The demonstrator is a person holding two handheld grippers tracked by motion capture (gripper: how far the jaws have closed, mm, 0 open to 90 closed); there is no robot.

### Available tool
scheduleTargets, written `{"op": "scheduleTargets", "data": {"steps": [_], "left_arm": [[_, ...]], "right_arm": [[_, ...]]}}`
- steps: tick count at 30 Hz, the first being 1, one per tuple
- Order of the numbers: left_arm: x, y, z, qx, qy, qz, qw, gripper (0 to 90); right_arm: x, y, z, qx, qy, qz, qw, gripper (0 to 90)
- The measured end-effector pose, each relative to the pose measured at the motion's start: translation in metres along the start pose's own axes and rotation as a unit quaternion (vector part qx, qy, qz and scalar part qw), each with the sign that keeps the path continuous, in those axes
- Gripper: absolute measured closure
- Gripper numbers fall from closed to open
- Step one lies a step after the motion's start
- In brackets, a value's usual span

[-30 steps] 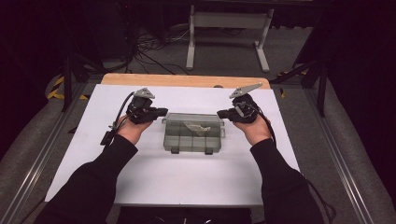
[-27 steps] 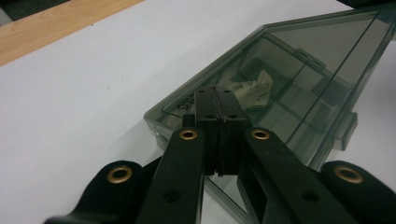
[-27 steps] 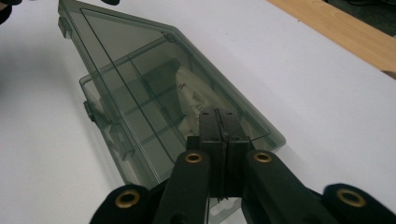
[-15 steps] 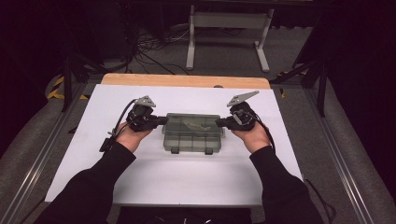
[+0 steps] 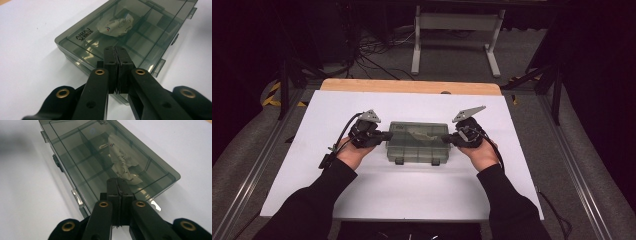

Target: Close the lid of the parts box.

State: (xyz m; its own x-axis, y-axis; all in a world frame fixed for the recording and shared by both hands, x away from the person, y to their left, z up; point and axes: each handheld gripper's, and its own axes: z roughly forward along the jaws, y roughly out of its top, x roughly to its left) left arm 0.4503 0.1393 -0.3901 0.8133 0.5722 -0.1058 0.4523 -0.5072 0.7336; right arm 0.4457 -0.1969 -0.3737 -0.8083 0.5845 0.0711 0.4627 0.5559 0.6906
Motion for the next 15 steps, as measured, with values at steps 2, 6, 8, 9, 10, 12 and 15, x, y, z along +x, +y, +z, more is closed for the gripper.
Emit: {"op": "scheduleTargets", "data": {"steps": [2,6,8,9,10,12,15], "left_arm": [[0.0,-0.001,0.0,0.001,0.001,0.005,1.0,88.1],[0.0,-0.005,0.002,0.0,0.001,0.002,1.0,88.1],[0.0,-0.006,0.003,0.001,0.002,0.001,1.0,88.1],[-0.001,-0.007,0.004,0.0,0.0,-0.005,1.0,88.0],[-0.002,-0.008,0.004,-0.001,0.001,-0.008,1.0,88.0],[-0.002,-0.009,0.005,0.002,0.0,-0.005,1.0,88.0],[-0.003,-0.009,0.005,0.004,0.004,-0.002,1.0,88.0]], "right_arm": [[0.001,-0.002,0.001,0.0,0.0,0.001,1.0,90.0],[0.004,-0.006,0.004,0.0,-0.001,-0.001,1.0,90.0],[0.005,-0.008,0.005,-0.002,0.0,0.002,1.0,90.0],[0.005,-0.008,0.005,-0.003,0.0,0.004,1.0,90.0],[0.006,-0.009,0.006,-0.002,0.001,0.006,1.0,90.0],[0.007,-0.01,0.007,0.0,-0.002,0.004,1.0,90.0],[0.01,-0.012,0.007,-0.001,-0.006,0.002,1.0,90.0]]}}
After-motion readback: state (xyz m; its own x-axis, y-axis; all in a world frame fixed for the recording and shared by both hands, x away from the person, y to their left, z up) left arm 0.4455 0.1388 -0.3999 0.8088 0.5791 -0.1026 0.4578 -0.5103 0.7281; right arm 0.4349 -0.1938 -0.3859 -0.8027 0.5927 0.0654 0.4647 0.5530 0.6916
